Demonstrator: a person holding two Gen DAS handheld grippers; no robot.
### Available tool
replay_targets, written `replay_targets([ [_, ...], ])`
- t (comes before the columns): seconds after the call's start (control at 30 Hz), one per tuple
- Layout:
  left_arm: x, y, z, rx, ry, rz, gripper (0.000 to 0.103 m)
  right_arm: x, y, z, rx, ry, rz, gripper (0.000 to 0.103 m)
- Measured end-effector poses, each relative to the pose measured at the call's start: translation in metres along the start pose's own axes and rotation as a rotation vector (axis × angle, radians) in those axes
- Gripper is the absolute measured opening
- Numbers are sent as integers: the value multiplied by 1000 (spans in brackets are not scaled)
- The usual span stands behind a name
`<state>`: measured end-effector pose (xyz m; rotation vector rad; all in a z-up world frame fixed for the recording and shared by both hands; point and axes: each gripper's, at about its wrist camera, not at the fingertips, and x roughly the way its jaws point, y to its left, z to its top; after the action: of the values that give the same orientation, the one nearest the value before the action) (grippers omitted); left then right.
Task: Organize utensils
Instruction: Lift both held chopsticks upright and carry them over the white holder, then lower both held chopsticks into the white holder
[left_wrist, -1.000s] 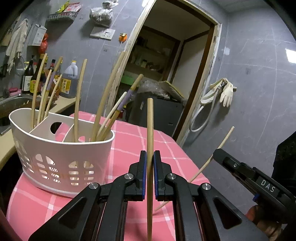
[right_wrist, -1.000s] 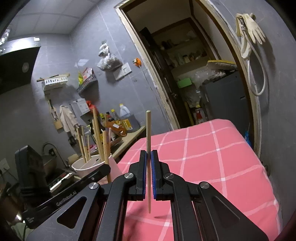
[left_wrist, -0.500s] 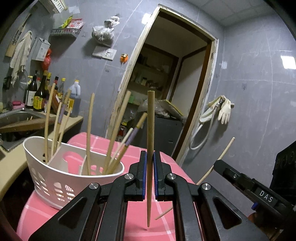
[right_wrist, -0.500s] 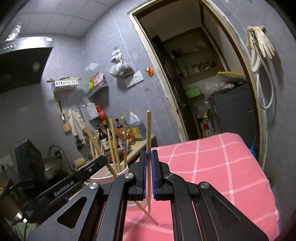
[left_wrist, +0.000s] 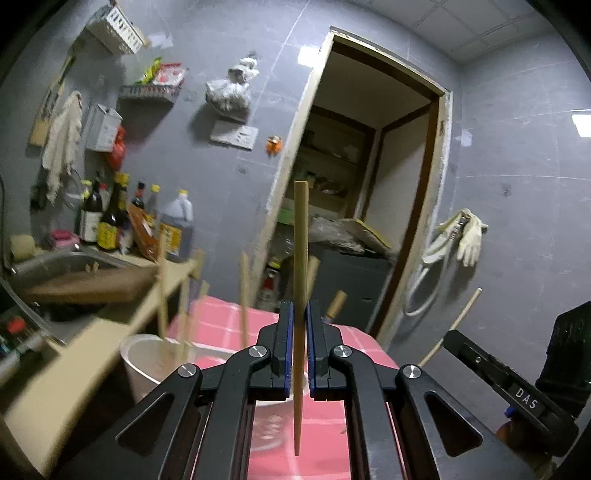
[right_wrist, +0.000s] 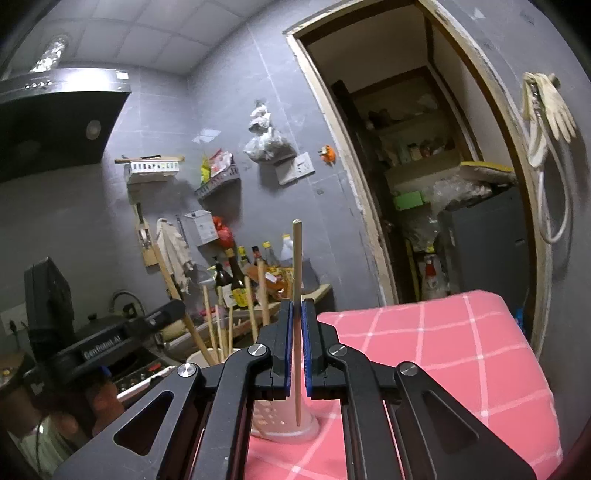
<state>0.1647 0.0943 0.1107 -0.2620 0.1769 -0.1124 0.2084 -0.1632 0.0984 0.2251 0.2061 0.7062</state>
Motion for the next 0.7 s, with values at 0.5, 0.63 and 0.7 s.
replay_targets([
  [0.5, -17, 55, 55, 24, -126, 175, 4, 49, 42, 31, -77, -34, 78, 3],
  [0.63, -5, 71, 55, 27, -109, 215, 5, 67, 44, 24, -84, -3, 68, 3],
  [0.7, 2, 76, 52, 30, -94, 232, 4, 75, 43, 18, -85, 18, 59, 3],
])
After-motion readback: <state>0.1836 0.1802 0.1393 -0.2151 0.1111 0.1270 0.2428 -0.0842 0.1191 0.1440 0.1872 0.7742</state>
